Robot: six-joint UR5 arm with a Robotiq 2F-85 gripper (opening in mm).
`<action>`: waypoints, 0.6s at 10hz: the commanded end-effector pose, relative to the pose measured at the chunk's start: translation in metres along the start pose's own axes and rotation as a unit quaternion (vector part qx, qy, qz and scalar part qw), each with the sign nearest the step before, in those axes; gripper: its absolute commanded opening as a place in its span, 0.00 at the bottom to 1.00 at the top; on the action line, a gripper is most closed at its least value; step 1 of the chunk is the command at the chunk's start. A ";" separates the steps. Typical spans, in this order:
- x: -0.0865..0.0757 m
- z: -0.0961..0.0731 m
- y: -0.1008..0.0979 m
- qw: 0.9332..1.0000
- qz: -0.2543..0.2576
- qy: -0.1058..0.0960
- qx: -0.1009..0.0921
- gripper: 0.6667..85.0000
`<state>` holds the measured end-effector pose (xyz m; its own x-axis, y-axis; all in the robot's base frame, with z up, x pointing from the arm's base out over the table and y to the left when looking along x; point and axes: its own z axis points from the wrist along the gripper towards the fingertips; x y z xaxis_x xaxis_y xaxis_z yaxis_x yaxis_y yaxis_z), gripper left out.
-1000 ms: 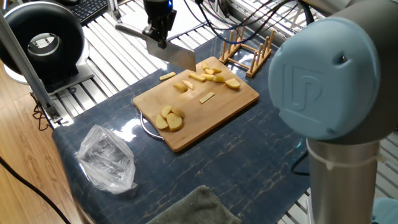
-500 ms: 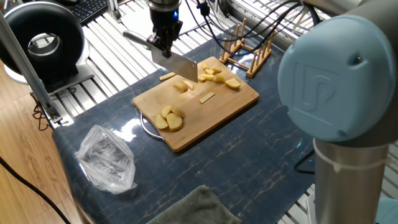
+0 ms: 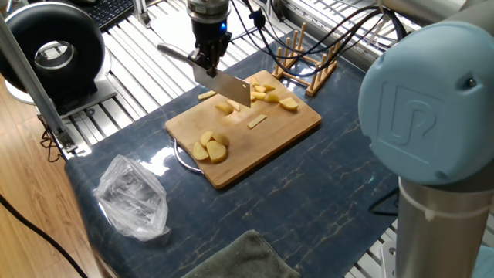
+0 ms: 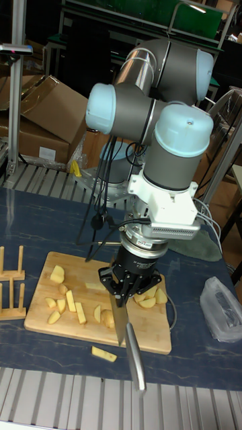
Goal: Chop the potatoes
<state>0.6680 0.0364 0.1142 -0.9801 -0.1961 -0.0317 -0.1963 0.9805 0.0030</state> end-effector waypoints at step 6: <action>0.026 0.008 -0.002 0.999 0.017 0.012 -0.037 0.00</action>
<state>0.6473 0.0322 0.1084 -0.9865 -0.1638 0.0022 -0.1634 0.9850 0.0557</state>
